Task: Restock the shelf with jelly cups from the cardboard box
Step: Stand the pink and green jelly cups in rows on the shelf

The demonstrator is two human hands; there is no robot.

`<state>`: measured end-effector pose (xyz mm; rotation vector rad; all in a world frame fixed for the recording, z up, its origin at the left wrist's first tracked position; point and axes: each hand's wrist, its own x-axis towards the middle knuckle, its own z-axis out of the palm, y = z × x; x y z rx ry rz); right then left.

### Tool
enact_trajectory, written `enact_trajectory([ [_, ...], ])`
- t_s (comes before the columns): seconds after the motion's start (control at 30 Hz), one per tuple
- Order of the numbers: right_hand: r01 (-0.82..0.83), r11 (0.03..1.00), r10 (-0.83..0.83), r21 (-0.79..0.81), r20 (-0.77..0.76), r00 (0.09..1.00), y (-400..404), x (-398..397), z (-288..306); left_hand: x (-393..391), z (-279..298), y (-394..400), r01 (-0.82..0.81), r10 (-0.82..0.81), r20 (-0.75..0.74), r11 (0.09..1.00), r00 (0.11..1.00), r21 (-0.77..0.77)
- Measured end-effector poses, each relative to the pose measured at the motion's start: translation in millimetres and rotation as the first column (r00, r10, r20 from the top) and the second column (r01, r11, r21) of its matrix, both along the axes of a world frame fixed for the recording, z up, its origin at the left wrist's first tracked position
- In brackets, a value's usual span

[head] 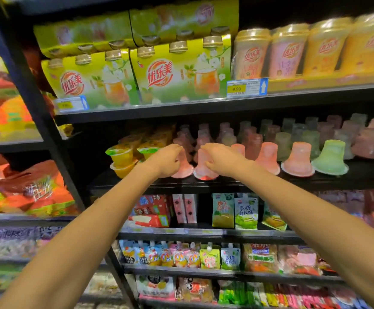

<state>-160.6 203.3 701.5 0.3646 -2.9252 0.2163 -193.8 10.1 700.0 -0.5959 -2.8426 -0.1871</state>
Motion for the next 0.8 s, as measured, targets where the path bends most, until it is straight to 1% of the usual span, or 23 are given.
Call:
enact_trajectory([
  [0.13,0.14,0.989,-0.145,0.044,0.139,0.98,-25.0,1.6,-0.8,-8.8,-10.4,-8.2,0.072,-0.073,0.035,0.997,0.997,0.027],
  [0.23,0.245,0.969,-0.239,-0.014,0.183,0.954,-33.6,-8.7,-2.7,-13.4,-16.1,-13.4,0.129,-0.13,0.009,0.989,0.992,0.069],
  [0.3,0.306,0.951,-0.309,0.054,0.248,0.918,-39.4,-8.4,3.2,-16.7,-19.5,-16.1,0.152,-0.152,-0.003,0.982,0.988,0.112],
  [0.33,0.32,0.943,-0.332,0.088,0.275,0.903,-42.0,-8.2,5.2,-17.5,-20.7,-16.6,0.159,-0.16,-0.003,0.978,0.987,0.133],
  [0.5,0.363,0.928,-0.371,0.083,0.295,0.881,-53.4,-10.5,11.9,-19.9,-19.5,-16.6,0.156,-0.159,0.001,0.966,0.987,0.206],
  [0.57,0.378,0.922,-0.385,0.085,0.289,0.876,-55.2,-11.7,11.2,-20.0,-19.8,-18.4,0.15,-0.153,0.001,0.968,0.988,0.201],
  [0.63,0.377,0.923,-0.385,0.08,0.249,0.889,-55.7,-7.1,10.7,-20.5,-18.8,-20.3,0.148,-0.153,0.014,0.969,0.988,0.197],
  [0.73,0.303,0.952,-0.306,0.045,0.084,0.948,-52.0,2.5,0.5,-20.3,-17.1,-21.6,0.133,-0.144,0.042,0.972,0.989,0.195],
  [0.8,0.238,0.971,-0.237,0.03,-0.025,0.971,-48.2,6.1,-4.4,-21.1,-16.2,-20.9,0.118,-0.13,0.048,0.975,0.99,0.19],
])
